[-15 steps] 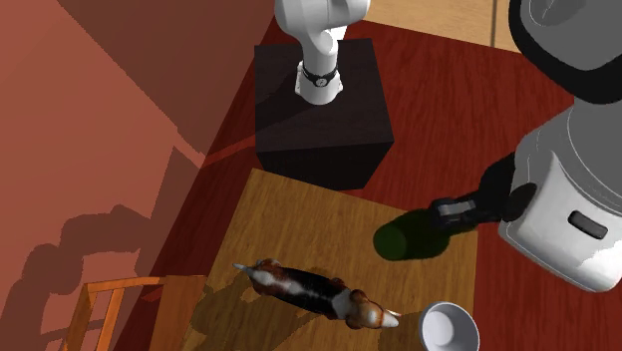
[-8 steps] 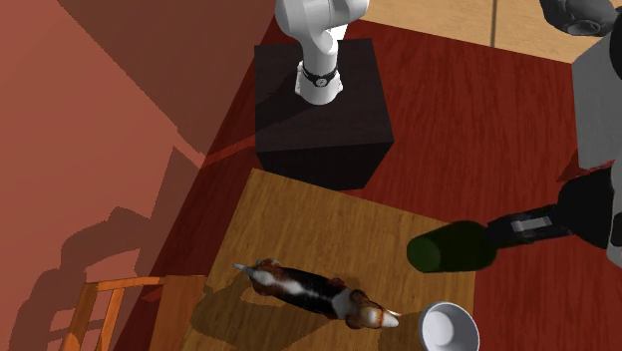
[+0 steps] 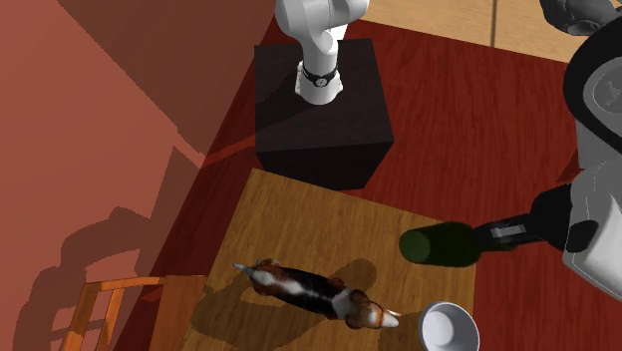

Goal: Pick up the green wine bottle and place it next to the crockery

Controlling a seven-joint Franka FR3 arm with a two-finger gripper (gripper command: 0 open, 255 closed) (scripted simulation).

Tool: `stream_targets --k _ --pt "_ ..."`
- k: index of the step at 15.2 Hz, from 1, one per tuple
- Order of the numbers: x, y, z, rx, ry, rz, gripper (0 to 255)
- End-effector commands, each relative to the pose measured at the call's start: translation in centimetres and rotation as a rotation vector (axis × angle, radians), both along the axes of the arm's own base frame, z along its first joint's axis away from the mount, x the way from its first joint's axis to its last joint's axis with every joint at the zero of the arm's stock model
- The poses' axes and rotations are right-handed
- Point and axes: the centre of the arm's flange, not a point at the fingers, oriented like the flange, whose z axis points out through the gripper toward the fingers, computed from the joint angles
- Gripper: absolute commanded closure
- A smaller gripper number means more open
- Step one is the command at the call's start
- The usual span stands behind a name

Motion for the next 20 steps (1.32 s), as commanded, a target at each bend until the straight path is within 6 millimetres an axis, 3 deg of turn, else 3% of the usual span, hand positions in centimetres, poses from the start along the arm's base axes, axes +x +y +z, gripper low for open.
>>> stream_targets --k 1,15,20 --pt "0.0 -0.1 -1.0 0.0 -0.001 0.0 255" --pt "0.0 -0.1 -8.4 0.0 -0.001 0.0 255" --pt "0.0 -0.1 -8.7 0.0 -0.001 0.0 255"
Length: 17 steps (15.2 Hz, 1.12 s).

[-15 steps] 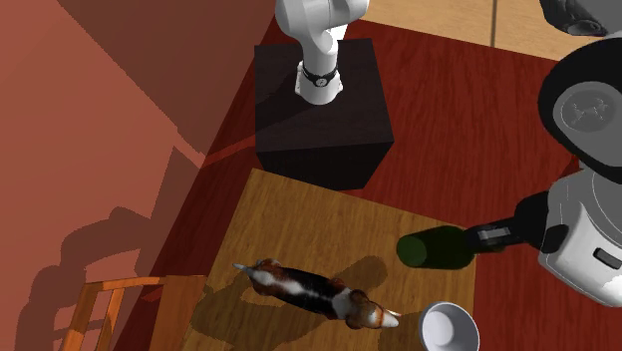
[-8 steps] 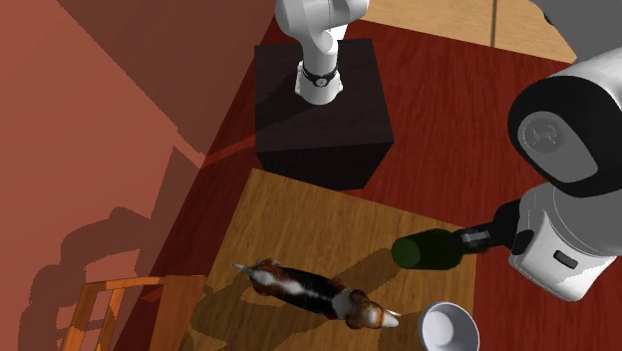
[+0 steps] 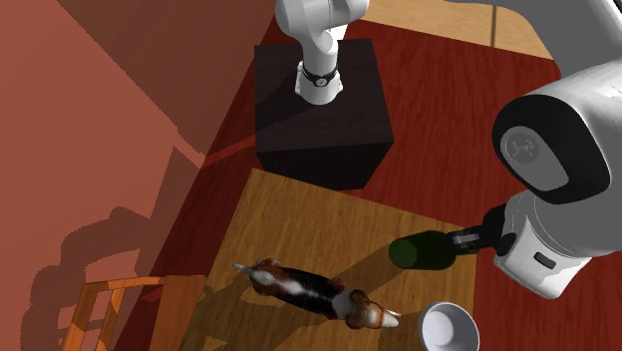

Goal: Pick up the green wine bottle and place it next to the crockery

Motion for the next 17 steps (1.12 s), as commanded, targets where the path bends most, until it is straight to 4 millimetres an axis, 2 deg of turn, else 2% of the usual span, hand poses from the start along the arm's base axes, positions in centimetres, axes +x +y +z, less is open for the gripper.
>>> stream_targets --k 1,4,5,10,14,17 --pt "0.0 0.0 0.0 0.0 -0.001 0.0 255" --pt "0.0 0.0 0.0 0.0 -0.001 0.0 255" --pt "0.0 0.0 0.0 0.0 -0.001 0.0 0" --pt "0.0 0.0 0.0 0.0 -0.001 0.0 0" --pt "-0.2 0.2 5.0 0.0 -0.001 0.0 0" --pt "-0.2 0.2 5.0 0.0 -0.001 0.0 0"
